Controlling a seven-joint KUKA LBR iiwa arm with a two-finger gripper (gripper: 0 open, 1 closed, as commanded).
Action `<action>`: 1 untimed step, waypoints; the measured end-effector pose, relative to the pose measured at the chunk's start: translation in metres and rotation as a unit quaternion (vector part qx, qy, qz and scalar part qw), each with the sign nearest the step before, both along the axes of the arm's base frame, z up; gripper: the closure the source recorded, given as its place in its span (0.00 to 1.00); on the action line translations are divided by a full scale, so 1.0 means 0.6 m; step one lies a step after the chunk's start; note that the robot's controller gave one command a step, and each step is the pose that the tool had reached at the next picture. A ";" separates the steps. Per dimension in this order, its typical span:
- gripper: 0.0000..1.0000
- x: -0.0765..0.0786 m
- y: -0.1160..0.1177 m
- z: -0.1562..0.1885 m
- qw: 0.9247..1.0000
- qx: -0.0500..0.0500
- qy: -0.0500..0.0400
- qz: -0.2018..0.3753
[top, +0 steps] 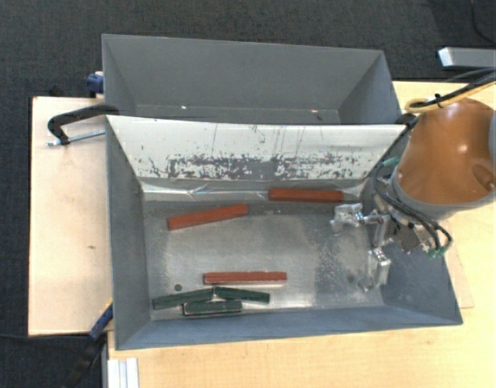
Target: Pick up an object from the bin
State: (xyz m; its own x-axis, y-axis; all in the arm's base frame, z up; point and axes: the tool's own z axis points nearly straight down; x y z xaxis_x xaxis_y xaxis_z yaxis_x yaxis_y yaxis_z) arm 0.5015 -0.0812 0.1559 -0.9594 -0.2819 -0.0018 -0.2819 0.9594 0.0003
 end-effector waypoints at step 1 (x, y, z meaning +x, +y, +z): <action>0.00 0.004 0.025 -0.039 0.999 -0.002 -0.004 0.046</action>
Offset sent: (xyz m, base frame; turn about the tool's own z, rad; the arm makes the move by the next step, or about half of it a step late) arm -0.0088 0.0952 -0.0859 0.0470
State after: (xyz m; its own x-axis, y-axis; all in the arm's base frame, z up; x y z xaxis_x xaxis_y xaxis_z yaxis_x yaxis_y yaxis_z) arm 0.5041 -0.0660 0.1327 -0.9298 -0.3681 -0.0082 -0.3681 0.9298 -0.0059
